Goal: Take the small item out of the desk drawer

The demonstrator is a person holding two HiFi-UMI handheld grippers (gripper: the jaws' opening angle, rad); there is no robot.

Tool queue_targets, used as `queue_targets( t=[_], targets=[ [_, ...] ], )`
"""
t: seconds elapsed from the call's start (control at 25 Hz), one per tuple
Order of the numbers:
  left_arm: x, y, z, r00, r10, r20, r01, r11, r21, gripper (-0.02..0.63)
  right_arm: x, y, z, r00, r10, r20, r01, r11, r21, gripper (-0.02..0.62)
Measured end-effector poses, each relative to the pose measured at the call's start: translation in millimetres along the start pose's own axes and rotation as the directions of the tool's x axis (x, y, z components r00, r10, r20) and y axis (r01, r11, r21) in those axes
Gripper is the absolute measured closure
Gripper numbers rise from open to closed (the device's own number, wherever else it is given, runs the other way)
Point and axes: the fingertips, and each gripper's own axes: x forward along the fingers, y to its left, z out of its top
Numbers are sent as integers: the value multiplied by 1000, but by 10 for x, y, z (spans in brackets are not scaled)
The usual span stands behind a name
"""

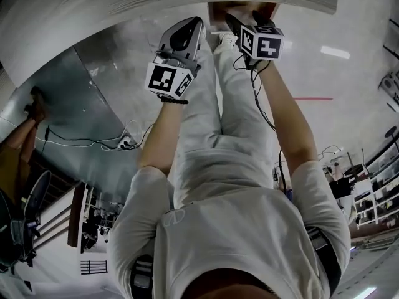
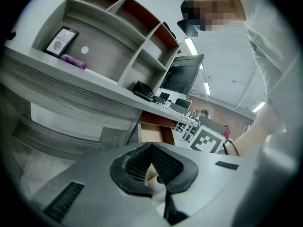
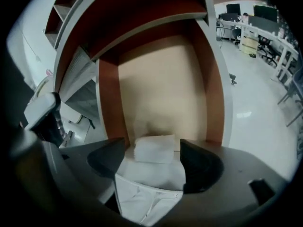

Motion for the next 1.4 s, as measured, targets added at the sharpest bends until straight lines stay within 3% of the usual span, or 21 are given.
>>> queue_targets(
  t=[0.96,1.04,1.4],
  targets=[
    [-51,28,-109,1000,-30,0,30,999,-25,607,206,-13,-62,988,-89,-128,81,995,-66,229],
    [-52,22,-107,999,-32,-1,32,999,-26,607,187,-66,-53,985,-113,-129,106,993,-59,309],
    [-79,66,-103,1000,-21,9,21,999,-25,607,202,-105,-67,981,-125,-146,117,991,-59,328]
  ],
)
